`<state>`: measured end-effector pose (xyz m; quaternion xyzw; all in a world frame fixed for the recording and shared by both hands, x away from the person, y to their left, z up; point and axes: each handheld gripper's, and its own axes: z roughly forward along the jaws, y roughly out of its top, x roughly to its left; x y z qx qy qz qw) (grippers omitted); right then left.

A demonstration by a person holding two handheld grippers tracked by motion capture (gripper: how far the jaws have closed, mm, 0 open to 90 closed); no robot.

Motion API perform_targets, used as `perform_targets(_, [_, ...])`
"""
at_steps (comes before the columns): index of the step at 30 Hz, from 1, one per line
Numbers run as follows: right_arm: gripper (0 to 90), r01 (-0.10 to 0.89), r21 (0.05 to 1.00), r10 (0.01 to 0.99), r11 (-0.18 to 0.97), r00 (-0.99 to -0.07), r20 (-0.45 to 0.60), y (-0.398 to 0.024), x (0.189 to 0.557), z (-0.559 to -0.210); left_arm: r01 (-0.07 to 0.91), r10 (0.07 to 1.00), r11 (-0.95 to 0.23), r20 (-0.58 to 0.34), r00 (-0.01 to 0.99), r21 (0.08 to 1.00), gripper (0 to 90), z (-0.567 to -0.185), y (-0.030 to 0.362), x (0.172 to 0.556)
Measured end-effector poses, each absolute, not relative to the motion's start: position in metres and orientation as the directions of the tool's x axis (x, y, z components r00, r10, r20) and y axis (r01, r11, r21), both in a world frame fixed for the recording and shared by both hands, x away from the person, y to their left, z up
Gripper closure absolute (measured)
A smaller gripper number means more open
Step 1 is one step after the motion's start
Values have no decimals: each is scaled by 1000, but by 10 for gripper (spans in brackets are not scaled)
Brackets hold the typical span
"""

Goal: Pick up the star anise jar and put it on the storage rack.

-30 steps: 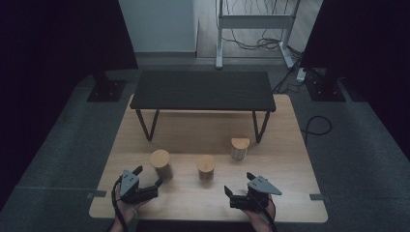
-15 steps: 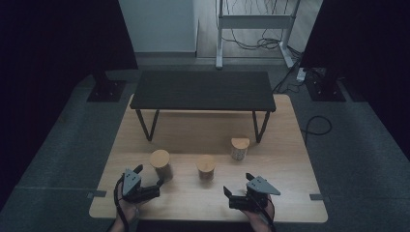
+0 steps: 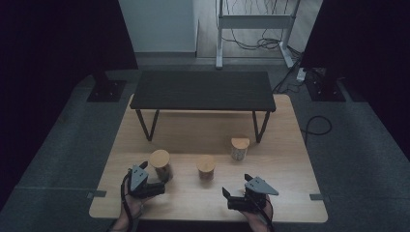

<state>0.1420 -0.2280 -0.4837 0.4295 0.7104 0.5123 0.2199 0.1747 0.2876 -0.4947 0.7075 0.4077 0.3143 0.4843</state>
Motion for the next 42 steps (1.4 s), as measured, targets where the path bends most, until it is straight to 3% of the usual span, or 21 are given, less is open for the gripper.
perform_targets(28, [0, 407, 908, 838, 100, -526, 143, -225, 144, -485, 275, 870, -191, 33, 491, 942, 92, -497, 284, 195])
perform_targets(39, [1, 409, 907, 840, 99, -523, 144, -225, 143, -484, 254, 865, -180, 30, 501, 950, 257, -503, 279, 200])
perform_targets(42, [2, 411, 907, 843, 96, -518, 146, -225, 143, -484, 256, 862, -180, 27, 507, 950, 260, -502, 280, 200])
